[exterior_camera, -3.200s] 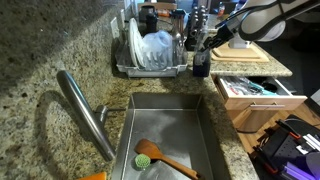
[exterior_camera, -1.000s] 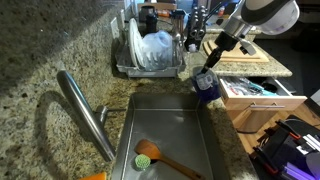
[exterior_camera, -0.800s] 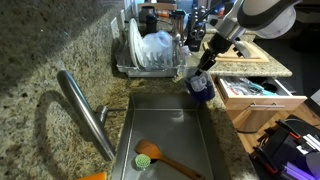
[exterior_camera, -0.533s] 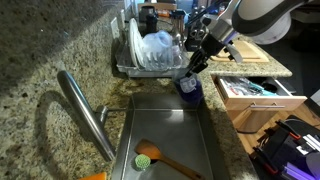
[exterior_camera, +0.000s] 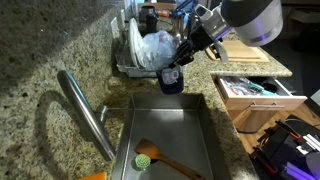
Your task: Put the dish soap beside the faucet
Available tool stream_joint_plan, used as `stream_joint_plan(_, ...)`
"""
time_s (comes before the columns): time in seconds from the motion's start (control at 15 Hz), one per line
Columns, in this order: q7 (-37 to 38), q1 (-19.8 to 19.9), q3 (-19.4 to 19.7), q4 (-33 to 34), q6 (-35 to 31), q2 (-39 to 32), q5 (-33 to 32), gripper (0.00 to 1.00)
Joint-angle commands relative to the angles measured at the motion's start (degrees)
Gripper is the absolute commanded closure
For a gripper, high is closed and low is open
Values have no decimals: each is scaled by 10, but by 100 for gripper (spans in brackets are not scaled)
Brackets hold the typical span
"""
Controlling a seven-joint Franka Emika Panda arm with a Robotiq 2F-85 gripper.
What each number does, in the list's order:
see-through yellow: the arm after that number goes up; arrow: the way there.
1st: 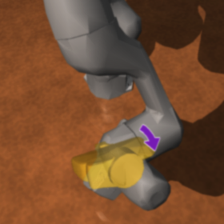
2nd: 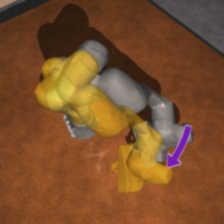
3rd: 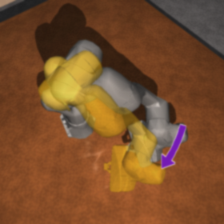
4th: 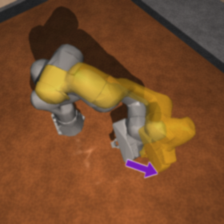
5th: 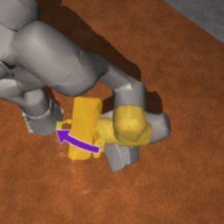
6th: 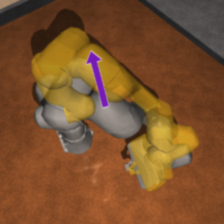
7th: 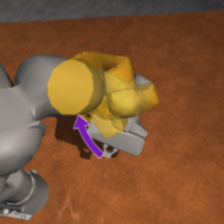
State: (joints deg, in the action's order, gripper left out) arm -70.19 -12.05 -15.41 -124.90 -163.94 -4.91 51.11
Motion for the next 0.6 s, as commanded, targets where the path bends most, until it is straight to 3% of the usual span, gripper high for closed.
stream_joint_plan(0.0,0,0,0,0,0,-1,0,58)
stream_joint_plan(0.07,0,0,0,0,0,-1,0,83)
stream_joint_plan(0.53,-173,4,-46,115,-9,-110,59,83)
